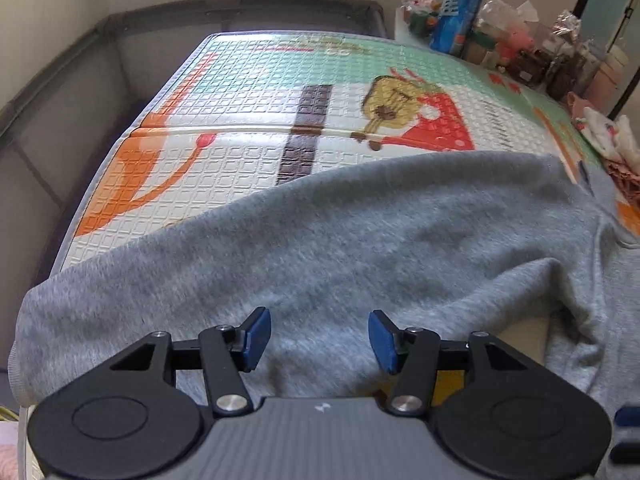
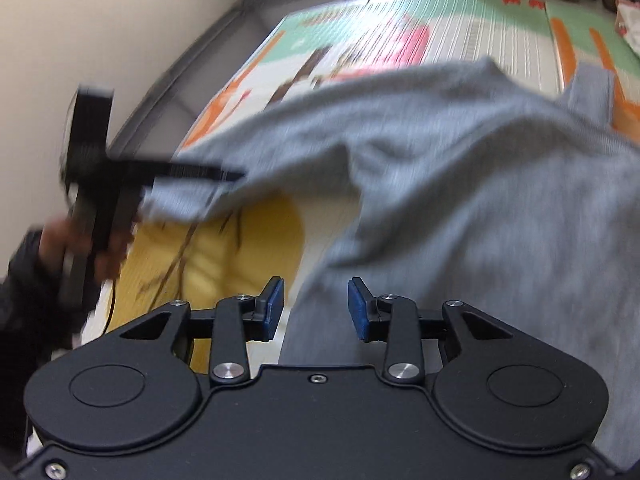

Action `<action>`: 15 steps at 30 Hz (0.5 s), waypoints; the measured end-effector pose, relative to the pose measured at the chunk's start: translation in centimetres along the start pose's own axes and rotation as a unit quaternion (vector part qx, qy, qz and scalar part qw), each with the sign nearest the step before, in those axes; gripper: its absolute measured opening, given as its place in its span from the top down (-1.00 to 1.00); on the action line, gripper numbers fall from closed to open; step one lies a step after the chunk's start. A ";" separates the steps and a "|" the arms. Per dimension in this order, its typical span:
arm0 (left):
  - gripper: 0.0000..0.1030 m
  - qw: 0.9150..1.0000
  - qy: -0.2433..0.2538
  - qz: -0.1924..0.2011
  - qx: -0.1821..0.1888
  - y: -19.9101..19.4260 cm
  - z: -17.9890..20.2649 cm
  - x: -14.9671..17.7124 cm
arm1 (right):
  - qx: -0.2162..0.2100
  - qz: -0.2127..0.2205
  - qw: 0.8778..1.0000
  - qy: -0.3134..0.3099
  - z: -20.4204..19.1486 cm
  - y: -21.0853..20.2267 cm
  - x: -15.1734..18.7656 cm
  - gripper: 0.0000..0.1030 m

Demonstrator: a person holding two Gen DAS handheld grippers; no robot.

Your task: Fold clothes

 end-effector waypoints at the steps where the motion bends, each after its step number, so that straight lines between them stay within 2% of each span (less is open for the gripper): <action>1: -0.10 1.000 0.003 0.004 0.008 -0.5 0.4 0.3 | -0.001 -0.005 1.000 -0.002 -0.2 -0.4 1.1 0.36; 8: -0.21 0.998 0.036 0.007 0.057 -3.5 4.3 3.6 | -0.018 -0.028 0.999 0.033 -0.7 -3.4 7.5 0.36; 15: -0.27 0.994 0.076 -0.010 0.071 -5.0 7.9 7.7 | -0.023 -0.031 0.998 0.042 -1.4 -6.0 10.6 0.34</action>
Point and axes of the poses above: each gripper's, at about its wrist camera, not at the fingertips, and y roughly the way its jaws point, z to its right, x to its underside, the point moved 7 cm from there along y, roughly the way its jaws point, and after that the axes turned 2 degrees about y, right-handed, at the moved point
